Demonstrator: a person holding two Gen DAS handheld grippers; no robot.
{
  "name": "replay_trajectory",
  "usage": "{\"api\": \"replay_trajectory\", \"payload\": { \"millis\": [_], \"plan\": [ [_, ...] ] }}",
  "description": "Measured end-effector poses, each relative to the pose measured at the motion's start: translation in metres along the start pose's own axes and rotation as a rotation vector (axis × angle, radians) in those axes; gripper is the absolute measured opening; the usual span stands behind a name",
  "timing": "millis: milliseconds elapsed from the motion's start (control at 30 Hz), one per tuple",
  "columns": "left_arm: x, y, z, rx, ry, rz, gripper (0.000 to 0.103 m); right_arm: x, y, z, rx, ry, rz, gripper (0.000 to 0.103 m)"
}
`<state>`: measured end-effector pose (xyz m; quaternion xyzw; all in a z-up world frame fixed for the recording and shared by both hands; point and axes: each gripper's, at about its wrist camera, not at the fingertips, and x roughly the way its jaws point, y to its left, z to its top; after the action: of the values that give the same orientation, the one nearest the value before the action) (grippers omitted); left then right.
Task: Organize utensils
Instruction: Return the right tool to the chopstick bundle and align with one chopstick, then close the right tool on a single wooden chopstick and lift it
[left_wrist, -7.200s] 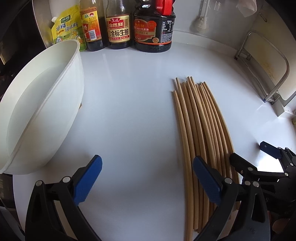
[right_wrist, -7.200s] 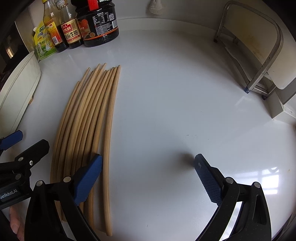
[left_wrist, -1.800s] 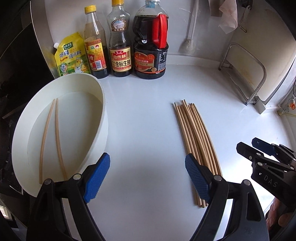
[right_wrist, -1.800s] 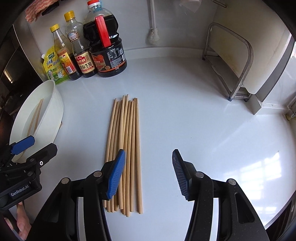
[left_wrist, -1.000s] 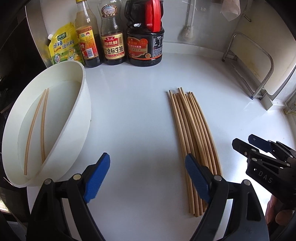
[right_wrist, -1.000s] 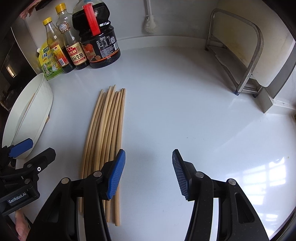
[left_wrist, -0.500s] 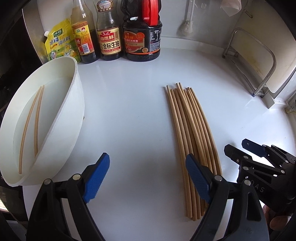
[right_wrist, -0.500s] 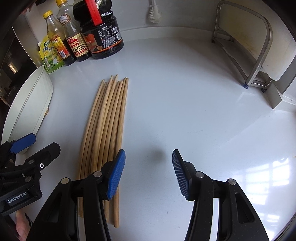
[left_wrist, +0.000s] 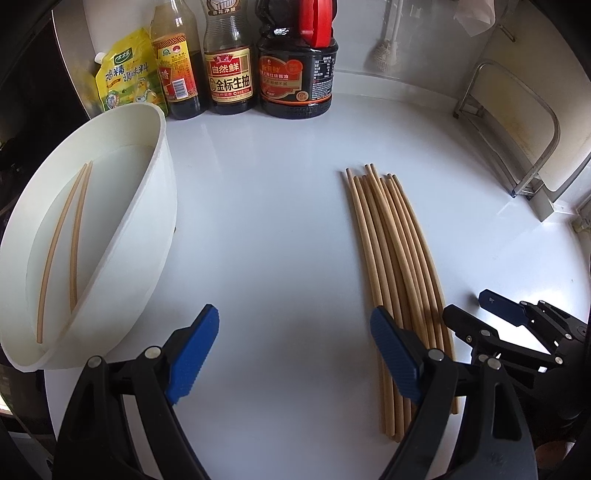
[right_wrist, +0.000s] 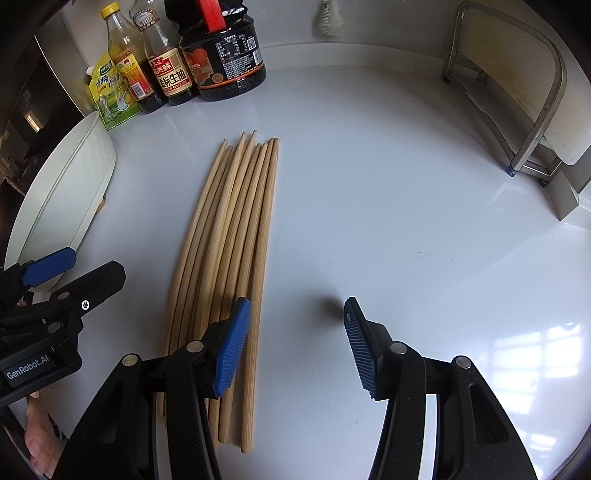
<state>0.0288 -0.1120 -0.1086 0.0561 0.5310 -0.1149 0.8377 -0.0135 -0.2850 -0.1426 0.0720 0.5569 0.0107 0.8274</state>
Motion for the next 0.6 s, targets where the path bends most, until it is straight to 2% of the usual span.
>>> {"api": "replay_trajectory", "payload": {
  "millis": [600],
  "plan": [
    [0.019,-0.019,-0.005,0.041,0.019,-0.027,0.083,0.001,-0.026,0.002,0.011,-0.028,-0.024,0.051]
  ]
}}
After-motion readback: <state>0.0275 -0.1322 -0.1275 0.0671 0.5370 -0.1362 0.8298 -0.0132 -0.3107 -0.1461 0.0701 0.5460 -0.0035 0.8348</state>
